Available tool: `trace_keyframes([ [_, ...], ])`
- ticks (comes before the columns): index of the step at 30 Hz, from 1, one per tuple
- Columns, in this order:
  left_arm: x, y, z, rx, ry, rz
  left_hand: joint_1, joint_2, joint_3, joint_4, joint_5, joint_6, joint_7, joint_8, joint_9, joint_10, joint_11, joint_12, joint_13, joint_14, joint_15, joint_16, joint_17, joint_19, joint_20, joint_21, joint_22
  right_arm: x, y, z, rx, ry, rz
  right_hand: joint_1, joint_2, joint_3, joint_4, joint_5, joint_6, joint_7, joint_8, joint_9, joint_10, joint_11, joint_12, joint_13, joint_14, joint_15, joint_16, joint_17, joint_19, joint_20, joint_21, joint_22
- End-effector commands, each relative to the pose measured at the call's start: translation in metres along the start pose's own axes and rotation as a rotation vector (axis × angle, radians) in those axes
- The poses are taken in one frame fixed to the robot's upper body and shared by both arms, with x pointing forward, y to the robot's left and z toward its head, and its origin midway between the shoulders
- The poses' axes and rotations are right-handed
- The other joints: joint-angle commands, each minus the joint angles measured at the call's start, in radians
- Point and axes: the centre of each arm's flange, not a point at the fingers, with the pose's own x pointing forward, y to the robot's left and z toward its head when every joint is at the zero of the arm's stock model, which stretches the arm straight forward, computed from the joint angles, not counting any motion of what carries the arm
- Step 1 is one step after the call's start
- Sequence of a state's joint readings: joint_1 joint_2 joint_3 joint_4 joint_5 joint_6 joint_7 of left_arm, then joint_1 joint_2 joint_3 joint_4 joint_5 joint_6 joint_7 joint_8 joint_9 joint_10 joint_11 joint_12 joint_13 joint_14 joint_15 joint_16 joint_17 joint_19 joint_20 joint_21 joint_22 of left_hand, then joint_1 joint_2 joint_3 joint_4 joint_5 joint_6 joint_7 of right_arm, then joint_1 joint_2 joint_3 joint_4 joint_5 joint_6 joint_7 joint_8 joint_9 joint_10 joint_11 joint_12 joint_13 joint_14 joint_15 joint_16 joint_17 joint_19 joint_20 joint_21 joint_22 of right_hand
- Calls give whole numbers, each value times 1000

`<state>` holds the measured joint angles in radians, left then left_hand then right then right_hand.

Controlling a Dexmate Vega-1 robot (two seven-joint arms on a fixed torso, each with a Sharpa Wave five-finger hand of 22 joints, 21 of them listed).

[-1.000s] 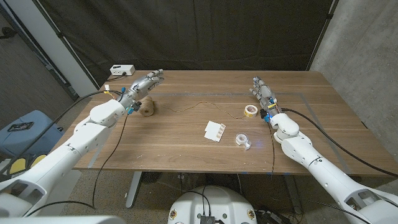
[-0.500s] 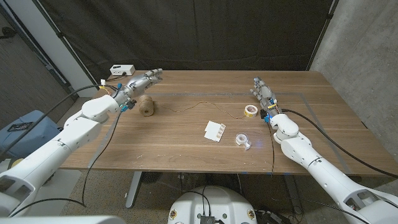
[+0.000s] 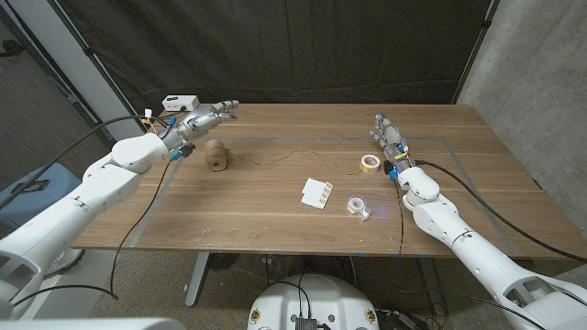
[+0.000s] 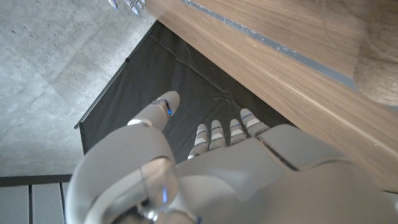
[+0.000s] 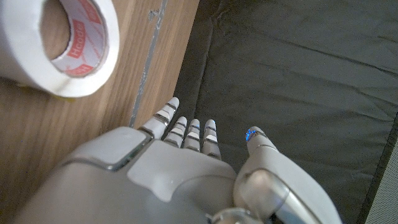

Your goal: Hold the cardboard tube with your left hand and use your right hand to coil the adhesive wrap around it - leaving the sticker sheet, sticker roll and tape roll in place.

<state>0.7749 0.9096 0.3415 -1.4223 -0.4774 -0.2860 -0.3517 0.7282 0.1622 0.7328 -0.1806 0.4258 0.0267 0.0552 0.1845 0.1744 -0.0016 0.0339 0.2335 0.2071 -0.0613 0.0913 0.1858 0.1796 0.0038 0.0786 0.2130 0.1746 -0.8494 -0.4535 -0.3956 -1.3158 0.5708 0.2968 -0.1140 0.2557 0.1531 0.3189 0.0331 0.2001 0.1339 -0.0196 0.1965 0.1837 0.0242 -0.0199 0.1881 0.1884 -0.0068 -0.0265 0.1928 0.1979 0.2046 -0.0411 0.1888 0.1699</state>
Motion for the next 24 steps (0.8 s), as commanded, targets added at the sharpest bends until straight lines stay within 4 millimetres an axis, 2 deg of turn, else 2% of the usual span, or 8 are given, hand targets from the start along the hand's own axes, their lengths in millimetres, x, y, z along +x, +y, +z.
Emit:
trace_keyframes([
  [1, 5, 12, 17, 138, 18, -50, 24, 3, 17, -2, 14, 10, -7, 9, 5, 16, -2, 8, 7, 15, -3, 8, 2, 10, 5, 1, 4, 7, -5, -3, 8, 1, 1, 6, -4, 8, -1, -3, 3, -1, -2, 5, -10, -2, -1, 5, -2, -23, 6, 2, -3, -28, 4, 2],
  [11, 7, 17, 27, 214, 48, -106, 57, -12, 35, -8, 32, 31, -5, 15, 5, 33, -15, 15, 12, 34, -10, 11, 2, 26, 6, 2, 3, 7, -12, -5, 12, 6, -6, 6, -4, 11, -2, -4, 3, -1, -3, 6, -13, 0, 0, 6, -3, -23, 7, 2, -3, -27, 4, 2],
  [20, 4, 22, 32, 278, 72, -152, 66, -26, 34, -8, 33, 43, -9, 18, 6, 35, -15, 15, 14, 39, -11, 10, 0, 29, 8, 1, 3, 1, -14, -9, 15, 14, -22, 6, -4, 12, -3, -5, 2, -1, -3, 6, -15, 1, 0, 6, -4, -23, 7, 2, -4, -25, 4, 2],
  [24, 2, 24, 35, 315, 80, -169, 79, -43, 29, -5, 33, 86, -16, 30, 8, 50, -21, 22, 18, 49, -14, 9, -1, 37, 9, 2, 4, -2, -15, -9, 13, 14, -33, 6, -4, 13, -4, -5, 1, -2, -3, 6, -15, -1, 1, 6, -4, -23, 7, 3, -4, -24, 4, 3],
])
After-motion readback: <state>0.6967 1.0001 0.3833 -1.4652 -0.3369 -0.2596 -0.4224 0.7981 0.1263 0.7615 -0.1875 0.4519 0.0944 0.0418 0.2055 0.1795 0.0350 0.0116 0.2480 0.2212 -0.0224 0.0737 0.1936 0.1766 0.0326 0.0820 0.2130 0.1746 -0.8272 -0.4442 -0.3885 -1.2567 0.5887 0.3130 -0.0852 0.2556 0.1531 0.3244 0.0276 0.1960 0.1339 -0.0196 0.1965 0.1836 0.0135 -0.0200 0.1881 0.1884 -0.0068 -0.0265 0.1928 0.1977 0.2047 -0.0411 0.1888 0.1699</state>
